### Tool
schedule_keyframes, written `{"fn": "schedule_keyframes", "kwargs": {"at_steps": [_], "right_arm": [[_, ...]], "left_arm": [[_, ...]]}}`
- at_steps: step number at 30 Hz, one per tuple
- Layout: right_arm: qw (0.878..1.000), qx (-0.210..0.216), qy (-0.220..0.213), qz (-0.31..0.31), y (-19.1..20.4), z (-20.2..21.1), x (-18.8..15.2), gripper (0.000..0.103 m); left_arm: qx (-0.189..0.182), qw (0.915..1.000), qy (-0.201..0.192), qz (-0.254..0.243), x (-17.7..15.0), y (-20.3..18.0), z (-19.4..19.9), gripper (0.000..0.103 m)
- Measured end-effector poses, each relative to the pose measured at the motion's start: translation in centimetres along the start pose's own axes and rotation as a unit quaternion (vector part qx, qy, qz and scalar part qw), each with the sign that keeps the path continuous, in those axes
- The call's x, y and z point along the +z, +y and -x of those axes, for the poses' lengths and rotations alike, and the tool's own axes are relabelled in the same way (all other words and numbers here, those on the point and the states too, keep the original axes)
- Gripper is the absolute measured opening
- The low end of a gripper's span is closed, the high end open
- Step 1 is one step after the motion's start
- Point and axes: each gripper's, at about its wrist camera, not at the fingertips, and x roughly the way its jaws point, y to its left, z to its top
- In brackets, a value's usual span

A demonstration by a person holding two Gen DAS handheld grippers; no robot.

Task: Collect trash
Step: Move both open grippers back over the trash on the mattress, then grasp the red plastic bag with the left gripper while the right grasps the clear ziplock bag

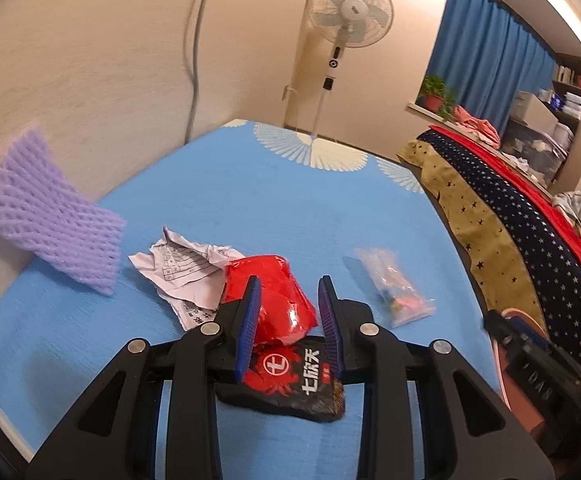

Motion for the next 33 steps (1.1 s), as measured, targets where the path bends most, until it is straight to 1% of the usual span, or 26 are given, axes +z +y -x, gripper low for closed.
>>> {"fn": "schedule_keyframes", "kwargs": {"at_steps": [2, 4, 6, 8, 12, 18, 20, 22, 24, 26, 27, 29, 31, 32, 33], "right_arm": [[1.0, 0.013, 0.009, 0.005, 0.5, -0.7, 0.2, 0.058], [1.0, 0.02, 0.009, 0.006, 0.8, -1.2, 0.4, 0.067], [0.999, 0.028, 0.019, 0.005, 1.2, -2.1, 0.5, 0.07], [0.999, 0.035, 0.029, 0.005, 1.6, -2.8, 0.4, 0.072], [0.998, 0.03, 0.046, 0.021, 2.5, -4.3, 0.3, 0.077], [0.998, 0.022, 0.056, 0.034, 3.1, -5.8, 1.3, 0.081], [0.997, 0.022, 0.065, 0.037, 3.2, -6.4, 1.5, 0.082], [0.996, 0.021, 0.082, 0.037, 3.1, -7.2, 1.4, 0.082], [0.995, 0.021, 0.088, 0.033, 3.1, -7.6, 1.5, 0.082], [0.994, 0.017, 0.099, 0.033, 3.1, -8.0, 1.5, 0.082], [0.994, 0.014, 0.106, 0.033, 3.1, -8.3, 1.4, 0.081], [0.993, 0.013, 0.112, 0.034, 3.1, -8.5, 1.4, 0.074], [0.993, 0.01, 0.113, 0.038, 3.3, -8.6, 1.3, 0.063], [0.993, 0.01, 0.112, 0.039, 3.3, -8.6, 1.2, 0.059], [0.993, 0.01, 0.112, 0.038, 3.3, -8.5, 1.2, 0.051]], "left_arm": [[0.007, 0.9999, 0.007, -0.001, -0.1, 0.1, -0.7, 0.036], [0.013, 0.9998, 0.014, 0.003, -0.2, 0.3, -1.3, 0.038], [0.018, 0.9996, 0.021, 0.007, -0.4, 0.5, -1.7, 0.042], [0.022, 0.9994, 0.025, 0.008, -0.4, 0.6, -2.1, 0.043], [0.028, 0.9992, 0.027, 0.008, -0.4, 0.6, -2.5, 0.044], [0.037, 0.9988, 0.027, 0.013, -0.1, 1.0, -3.0, 0.044], [0.035, 0.9987, 0.034, 0.013, -0.1, 1.0, -3.3, 0.044], [0.036, 0.9984, 0.041, 0.013, -0.2, 1.0, -3.7, 0.044], [0.035, 0.998, 0.049, 0.015, -0.3, 1.0, -4.0, 0.044], [0.033, 0.998, 0.05, 0.017, -0.4, 1.1, -4.0, 0.044], [0.032, 0.998, 0.052, 0.018, -0.3, 1.1, -4.1, 0.044], [0.027, 0.9979, 0.056, 0.019, -0.4, 1.1, -4.2, 0.044], [0.019, 0.9977, 0.062, 0.019, -0.5, 1.0, -4.4, 0.044], [0.015, 0.9977, 0.064, 0.017, -0.5, 0.9, -4.4, 0.041], [0.013, 0.9977, 0.065, 0.016, -0.6, 0.8, -4.4, 0.037]]}}
